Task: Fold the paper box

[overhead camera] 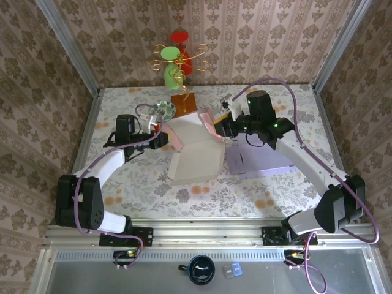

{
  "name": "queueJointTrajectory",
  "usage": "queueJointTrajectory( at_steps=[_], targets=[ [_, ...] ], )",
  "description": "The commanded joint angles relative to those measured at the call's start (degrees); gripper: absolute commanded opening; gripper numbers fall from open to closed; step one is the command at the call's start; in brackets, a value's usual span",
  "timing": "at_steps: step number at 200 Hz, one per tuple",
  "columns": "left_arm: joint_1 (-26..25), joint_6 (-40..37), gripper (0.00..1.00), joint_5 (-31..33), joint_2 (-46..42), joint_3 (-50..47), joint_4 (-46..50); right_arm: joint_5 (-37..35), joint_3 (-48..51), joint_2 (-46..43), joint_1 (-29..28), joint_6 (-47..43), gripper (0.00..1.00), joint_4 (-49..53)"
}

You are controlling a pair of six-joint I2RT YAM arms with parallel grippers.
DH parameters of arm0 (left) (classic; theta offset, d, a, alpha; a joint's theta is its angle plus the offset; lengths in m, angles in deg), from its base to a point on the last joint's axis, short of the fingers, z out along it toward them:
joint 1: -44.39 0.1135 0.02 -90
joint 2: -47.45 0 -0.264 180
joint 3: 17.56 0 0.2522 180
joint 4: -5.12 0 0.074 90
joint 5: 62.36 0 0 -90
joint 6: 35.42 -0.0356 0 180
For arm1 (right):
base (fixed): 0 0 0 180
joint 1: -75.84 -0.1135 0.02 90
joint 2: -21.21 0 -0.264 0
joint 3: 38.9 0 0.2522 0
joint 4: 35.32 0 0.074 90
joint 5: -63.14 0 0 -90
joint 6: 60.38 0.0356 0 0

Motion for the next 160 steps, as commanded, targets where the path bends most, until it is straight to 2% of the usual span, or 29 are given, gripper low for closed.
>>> queueJointTrajectory(
  at_steps=[1,26,88,131,160],
  targets=[
    [-0.5,-1.3,0.0,-2.0,0.1,1.6,-0.3,-6.3,-0.8,-0.1,-1.7,-2.2,0.29,1.0],
    [-0.5,-1.8,0.0,-1.8,0.1,1.7,0.2,-10.6,-0.3,-0.1,-3.1,-2.6,0.3,0.1],
    [-1.4,-3.3,0.0,-0.2,0.1,1.9,2.3,-25.4,-0.3,1.8,-7.9,-3.4,0.39,-0.5],
    [-2.0,-3.8,0.0,0.3,-0.1,2.2,2.8,-34.4,-0.8,3.3,-10.3,-3.3,0.34,-1.4],
    [-2.4,-3.8,0.0,1.1,-0.2,2.3,3.1,-42.6,-2.5,5.1,-12.3,-0.9,0.2,-1.2]
  ],
)
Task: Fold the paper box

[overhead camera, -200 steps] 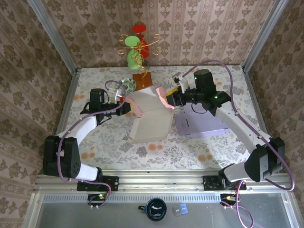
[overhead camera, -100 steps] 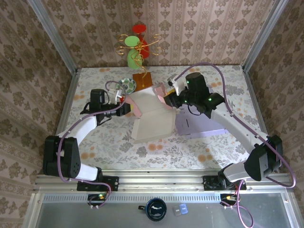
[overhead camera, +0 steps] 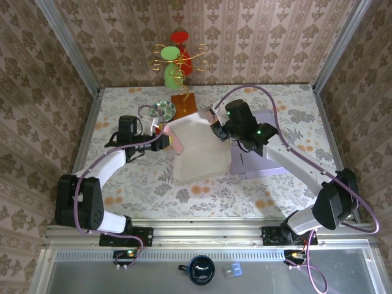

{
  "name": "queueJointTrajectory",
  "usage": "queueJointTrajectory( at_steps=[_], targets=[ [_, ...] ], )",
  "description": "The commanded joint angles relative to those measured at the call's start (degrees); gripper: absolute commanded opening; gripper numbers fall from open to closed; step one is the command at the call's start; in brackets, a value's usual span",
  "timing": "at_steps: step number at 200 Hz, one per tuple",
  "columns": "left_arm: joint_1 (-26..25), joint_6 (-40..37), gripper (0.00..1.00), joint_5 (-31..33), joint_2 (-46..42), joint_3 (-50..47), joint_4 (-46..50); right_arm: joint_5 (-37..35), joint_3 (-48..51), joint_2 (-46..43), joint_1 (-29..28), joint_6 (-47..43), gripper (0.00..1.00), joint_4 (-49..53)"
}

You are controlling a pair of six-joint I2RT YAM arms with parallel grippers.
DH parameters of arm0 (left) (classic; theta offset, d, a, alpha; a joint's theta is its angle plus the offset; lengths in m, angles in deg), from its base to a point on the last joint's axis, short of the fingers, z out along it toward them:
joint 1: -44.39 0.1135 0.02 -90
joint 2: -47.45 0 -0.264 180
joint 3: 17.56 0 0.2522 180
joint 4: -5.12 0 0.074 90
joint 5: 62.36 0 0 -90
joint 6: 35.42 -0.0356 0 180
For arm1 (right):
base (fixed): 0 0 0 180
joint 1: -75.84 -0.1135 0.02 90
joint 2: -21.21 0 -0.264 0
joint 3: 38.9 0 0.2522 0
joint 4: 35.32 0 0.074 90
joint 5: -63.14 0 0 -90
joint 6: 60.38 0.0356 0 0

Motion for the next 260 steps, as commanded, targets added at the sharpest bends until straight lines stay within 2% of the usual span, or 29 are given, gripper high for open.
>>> queueJointTrajectory(
  at_steps=[1,46,74,118,147,200,227,260],
  targets=[
    [-1.1,-1.7,0.0,-1.4,-0.2,2.2,0.2,-9.2,-2.5,2.2,-2.2,1.6,0.2,-0.7],
    [-2.9,-0.6,0.0,3.0,0.1,3.2,1.8,-27.9,-6.8,7.2,-6.4,9.5,0.0,4.0],
    [-4.5,0.7,0.0,8.2,0.1,4.0,4.2,-35.7,-9.2,9.4,-7.4,16.9,0.0,9.6],
    [-6.6,3.2,0.0,13.6,1.0,6.0,8.1,-46.1,-19.6,16.9,-9.4,31.9,0.0,28.6],
    [-7.7,3.7,0.0,14.8,2.7,9.4,13.6,-45.4,-24.2,20.0,-9.5,37.6,0.0,36.2],
    [-9.3,8.9,0.0,21.3,6.4,15.5,28.7,-36.2,-22.8,22.4,-10.1,43.0,0.0,37.7],
    [-11.4,12.1,0.0,25.7,8.6,16.8,35.6,-32.0,-19.4,24.2,-10.3,46.8,0.0,36.4],
    [-14.1,14.7,0.0,31.2,11.0,16.7,39.8,-27.1,-13.1,24.4,-10.6,47.5,0.0,29.8]
  ],
)
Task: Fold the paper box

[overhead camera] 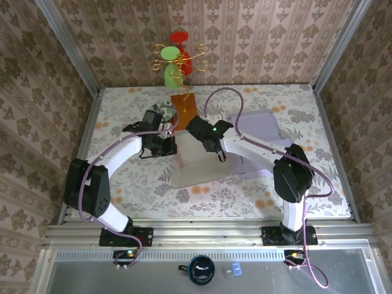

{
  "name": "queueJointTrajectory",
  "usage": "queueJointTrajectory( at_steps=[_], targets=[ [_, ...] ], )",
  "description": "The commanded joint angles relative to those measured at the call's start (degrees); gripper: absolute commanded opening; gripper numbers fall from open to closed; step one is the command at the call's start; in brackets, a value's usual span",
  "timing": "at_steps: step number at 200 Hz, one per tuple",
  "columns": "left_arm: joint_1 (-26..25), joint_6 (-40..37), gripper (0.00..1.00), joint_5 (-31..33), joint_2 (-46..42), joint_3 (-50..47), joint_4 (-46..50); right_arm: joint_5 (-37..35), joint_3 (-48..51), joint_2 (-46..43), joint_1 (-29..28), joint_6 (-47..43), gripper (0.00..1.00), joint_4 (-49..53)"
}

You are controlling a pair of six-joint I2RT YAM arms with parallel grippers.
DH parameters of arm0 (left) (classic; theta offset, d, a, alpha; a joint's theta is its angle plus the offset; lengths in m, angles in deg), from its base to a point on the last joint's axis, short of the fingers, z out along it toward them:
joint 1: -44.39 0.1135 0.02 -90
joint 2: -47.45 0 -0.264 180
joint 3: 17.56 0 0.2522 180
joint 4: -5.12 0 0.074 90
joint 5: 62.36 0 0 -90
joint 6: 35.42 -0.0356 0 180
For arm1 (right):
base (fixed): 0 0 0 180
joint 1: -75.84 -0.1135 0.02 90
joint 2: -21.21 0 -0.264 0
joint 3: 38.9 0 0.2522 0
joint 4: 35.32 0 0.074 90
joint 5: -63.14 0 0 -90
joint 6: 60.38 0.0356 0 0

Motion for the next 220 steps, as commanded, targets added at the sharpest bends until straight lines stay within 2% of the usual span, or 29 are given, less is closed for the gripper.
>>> queueJointTrajectory(
  at_steps=[1,9,88,103,190,220],
  targets=[
    [-1.4,3.8,0.0,6.7,1.6,1.1,7.8,3.5,3.5,1.0,-0.2,4.0,0.0,-2.5],
    [-3.7,4.5,0.0,8.5,2.0,1.1,8.6,4.1,4.3,1.2,-0.2,4.1,0.0,-3.2],
    [-8.9,8.7,0.0,17.8,7.7,5.7,13.9,8.2,11.5,2.5,0.3,3.7,0.0,-10.9],
    [-9.9,9.1,0.0,19.6,7.3,5.9,14.1,8.6,12.8,2.1,0.7,3.2,0.03,-12.1],
    [-11.4,8.2,0.0,22.2,7.8,7.8,15.9,10.5,15.4,1.6,3.3,1.4,0.21,-14.3],
    [-11.5,7.9,0.0,22.6,7.5,8.4,16.3,10.5,15.3,1.6,4.0,1.1,0.21,-14.2]
  ],
)
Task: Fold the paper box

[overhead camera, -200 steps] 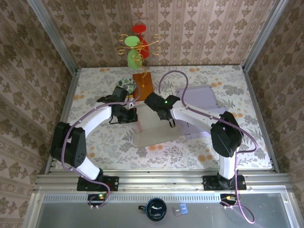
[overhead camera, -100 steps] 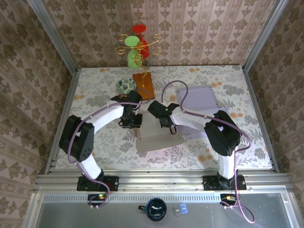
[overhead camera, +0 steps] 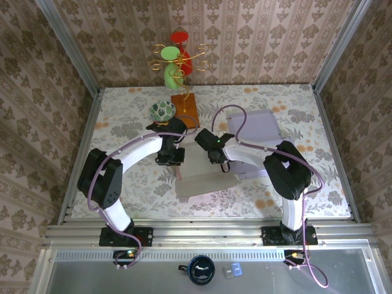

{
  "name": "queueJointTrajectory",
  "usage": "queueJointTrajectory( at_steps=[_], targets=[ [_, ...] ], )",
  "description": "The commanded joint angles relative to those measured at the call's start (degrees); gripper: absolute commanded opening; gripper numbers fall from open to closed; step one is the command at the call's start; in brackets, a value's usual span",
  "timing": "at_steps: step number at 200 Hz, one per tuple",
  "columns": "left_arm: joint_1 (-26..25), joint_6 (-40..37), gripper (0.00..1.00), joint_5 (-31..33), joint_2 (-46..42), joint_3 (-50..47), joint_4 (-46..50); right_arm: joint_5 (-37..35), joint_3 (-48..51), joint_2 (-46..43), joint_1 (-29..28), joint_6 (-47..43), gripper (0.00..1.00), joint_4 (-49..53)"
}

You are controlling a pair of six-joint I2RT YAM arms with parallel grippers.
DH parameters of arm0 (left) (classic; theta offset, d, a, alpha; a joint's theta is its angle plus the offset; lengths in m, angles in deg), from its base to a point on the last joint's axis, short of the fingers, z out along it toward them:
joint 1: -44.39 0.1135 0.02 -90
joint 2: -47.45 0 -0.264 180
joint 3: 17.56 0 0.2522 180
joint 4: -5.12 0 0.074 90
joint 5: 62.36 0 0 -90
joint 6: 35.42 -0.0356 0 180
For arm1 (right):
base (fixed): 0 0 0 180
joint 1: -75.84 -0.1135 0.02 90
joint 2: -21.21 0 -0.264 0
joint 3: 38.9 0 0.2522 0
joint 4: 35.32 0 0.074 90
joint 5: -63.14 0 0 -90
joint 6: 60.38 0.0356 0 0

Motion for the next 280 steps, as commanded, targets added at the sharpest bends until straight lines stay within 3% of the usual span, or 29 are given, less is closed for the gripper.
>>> queueJointTrajectory(
  at_steps=[1,30,103,132,179,221,280],
  targets=[
    [-0.1,0.0,0.0,3.9,0.5,1.4,3.1,0.5,0.7,0.2,0.8,-0.1,0.21,1.1],
    [-0.3,0.0,0.0,4.1,0.5,1.9,3.3,-1.6,-0.4,0.6,0.8,0.1,0.15,3.2],
    [-0.5,0.0,0.0,4.5,0.8,2.4,3.3,-5.8,-3.3,2.6,-0.2,2.5,0.12,9.0],
    [-0.5,0.0,0.0,4.6,1.1,2.0,2.7,-6.8,-3.9,2.3,-0.9,2.6,0.0,9.1],
    [-0.5,0.6,0.0,4.0,2.2,0.2,0.7,-8.9,-6.0,2.2,-3.0,5.2,0.0,11.7],
    [-0.5,0.9,0.15,4.5,3.3,-0.9,-0.3,-9.1,-6.4,2.6,-4.1,6.5,0.0,12.4],
    [-0.5,1.0,0.19,5.1,4.6,-1.4,-1.4,-9.5,-6.6,2.1,-4.7,6.7,0.0,12.2]
  ],
)
